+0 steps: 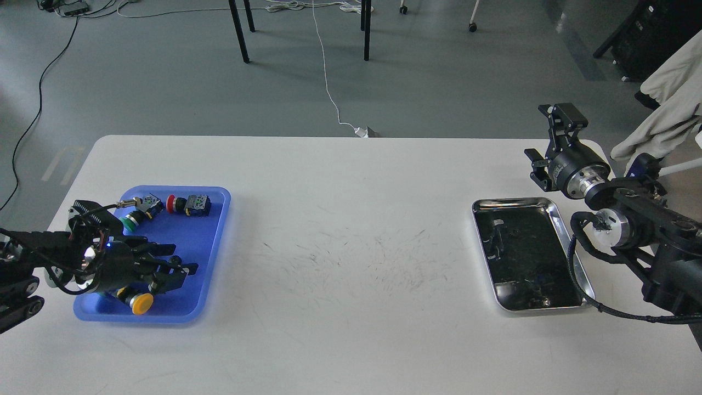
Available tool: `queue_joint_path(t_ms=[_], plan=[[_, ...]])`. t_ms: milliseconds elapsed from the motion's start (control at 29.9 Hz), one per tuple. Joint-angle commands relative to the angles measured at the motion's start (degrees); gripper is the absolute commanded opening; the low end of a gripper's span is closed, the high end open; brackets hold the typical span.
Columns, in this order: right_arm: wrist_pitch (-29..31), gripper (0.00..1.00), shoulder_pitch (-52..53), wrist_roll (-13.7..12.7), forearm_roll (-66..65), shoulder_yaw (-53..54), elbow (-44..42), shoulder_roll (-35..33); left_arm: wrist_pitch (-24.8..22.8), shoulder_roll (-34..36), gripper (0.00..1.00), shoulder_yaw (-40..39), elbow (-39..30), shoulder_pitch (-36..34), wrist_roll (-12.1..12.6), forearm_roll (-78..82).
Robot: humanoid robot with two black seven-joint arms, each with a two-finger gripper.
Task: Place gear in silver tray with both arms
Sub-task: 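Lower the left hand into the blue tray and grasp a black gear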
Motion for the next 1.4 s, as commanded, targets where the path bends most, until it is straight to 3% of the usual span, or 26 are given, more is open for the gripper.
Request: queue_joint_path(t_ms=[0, 334, 435, 602, 1070, 1371], plan=[[0.1, 0.99, -0.1, 0.0, 0.0, 0.0, -0.1, 0.0, 0.0, -0.2, 0.68, 0.0, 1.2, 0.4, 0.0, 0.2], [0.1, 0.99, -0.2, 0.0, 0.0, 0.0, -0.1, 0.0, 0.0, -0.4, 0.64, -0.1, 3.9, 0.7, 0.0, 0.2], [0.1, 0.99, -0.2, 0.0, 0.0, 0.0, -0.1, -0.1, 0.0, -0.4, 0.56, 0.0, 4.0, 0.9, 0.0, 0.4], [0.2, 0.99, -0.3, 0.0, -0.1, 0.0, -0.3, -0.1, 0.0, -0.4, 0.52, 0.0, 4.0, 1.3, 0.0, 0.4], [0.3, 0.99, -0.6, 0.0, -0.1, 0.0, -0.8, 0.0, 0.0, -0.6, 0.46, -0.2, 3.3, 1.0, 0.0, 1.2], [0.3, 0.99, -0.9, 0.0, -0.2, 0.0, -0.8, 0.0, -0.1, -1.0, 0.37, -0.2, 3.3, 1.1, 0.0, 1.6]])
